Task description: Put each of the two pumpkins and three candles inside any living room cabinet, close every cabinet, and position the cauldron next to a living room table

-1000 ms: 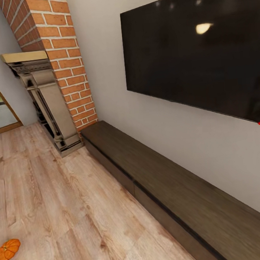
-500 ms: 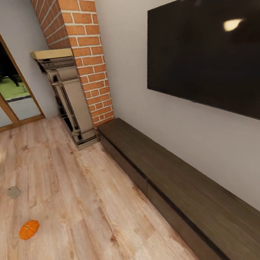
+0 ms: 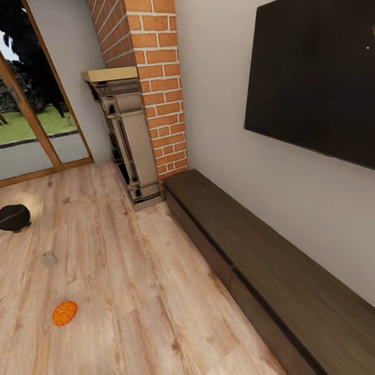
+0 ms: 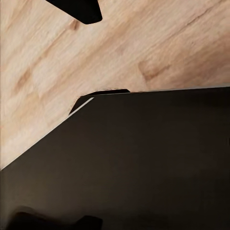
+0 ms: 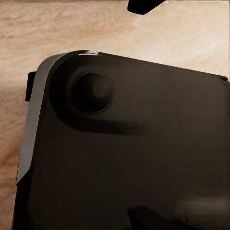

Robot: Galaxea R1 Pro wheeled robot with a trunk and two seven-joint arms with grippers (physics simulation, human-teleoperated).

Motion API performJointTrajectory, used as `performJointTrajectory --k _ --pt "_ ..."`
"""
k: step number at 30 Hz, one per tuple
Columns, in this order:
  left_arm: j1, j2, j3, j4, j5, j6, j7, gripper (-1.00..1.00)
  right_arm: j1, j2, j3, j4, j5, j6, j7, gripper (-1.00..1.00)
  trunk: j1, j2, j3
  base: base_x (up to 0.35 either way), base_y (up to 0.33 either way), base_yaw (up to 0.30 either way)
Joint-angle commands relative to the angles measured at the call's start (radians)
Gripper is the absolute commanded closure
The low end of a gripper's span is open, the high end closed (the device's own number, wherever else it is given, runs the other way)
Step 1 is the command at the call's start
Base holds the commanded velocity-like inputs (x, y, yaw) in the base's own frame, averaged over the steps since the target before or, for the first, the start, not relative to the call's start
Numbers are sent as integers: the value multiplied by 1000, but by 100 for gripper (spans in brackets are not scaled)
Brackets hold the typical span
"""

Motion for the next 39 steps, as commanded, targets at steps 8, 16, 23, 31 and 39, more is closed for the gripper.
performJointTrajectory --k 8,16,23,31,39 --pt "1 0 -2 0 -1 0 -1 -100 0 1 1 0 3 0 0 -100 0 0 0 322 -5 288" --pt "0 0 -2 0 -1 0 -1 -100 0 1 1 0 3 0 0 -100 0 0 0 327 -2 288" --pt "0 0 -3 0 -4 0 -1 -100 0 -1 1 0 3 1 0 -100 0 0 0 311 -126 279" --pt "1 0 -4 0 -4 0 -1 -100 0 -6 3 1 5 1 2 -100 0 0 0 288 -197 51" --pt "0 0 2 0 0 0 0 -100 0 -5 4 3 5 -29 7 -100 0 0 0 235 -149 1"
